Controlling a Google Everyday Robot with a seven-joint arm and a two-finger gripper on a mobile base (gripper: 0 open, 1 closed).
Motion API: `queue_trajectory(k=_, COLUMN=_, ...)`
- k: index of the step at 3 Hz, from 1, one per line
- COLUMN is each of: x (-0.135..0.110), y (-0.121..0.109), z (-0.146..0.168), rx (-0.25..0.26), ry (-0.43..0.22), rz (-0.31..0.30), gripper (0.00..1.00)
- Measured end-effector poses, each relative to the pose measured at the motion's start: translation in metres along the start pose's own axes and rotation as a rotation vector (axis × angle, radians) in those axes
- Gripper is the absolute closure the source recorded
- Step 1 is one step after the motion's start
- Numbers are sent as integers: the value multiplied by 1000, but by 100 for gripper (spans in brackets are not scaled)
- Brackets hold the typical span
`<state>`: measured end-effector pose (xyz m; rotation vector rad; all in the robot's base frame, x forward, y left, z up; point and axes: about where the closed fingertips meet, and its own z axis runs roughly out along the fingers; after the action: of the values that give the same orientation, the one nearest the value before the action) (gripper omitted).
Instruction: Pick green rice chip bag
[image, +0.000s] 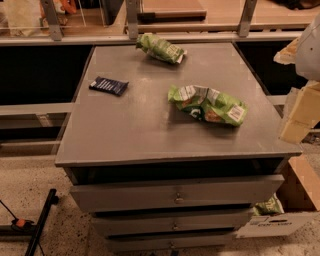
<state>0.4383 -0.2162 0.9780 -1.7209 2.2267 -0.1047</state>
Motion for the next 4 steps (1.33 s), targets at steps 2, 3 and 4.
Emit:
queue_trajectory(k=2, x=-9, y=-27, z=26, rx=26, ry=-24, rz=2, gripper=0)
queue_trajectory(k=3, x=-27, y=-46, z=62, rx=27, ry=-49, rz=-16, gripper=0)
queue_trajectory(k=4, x=-53, y=-62, z=100, rx=19, ry=-88, rz=-34, gripper=0)
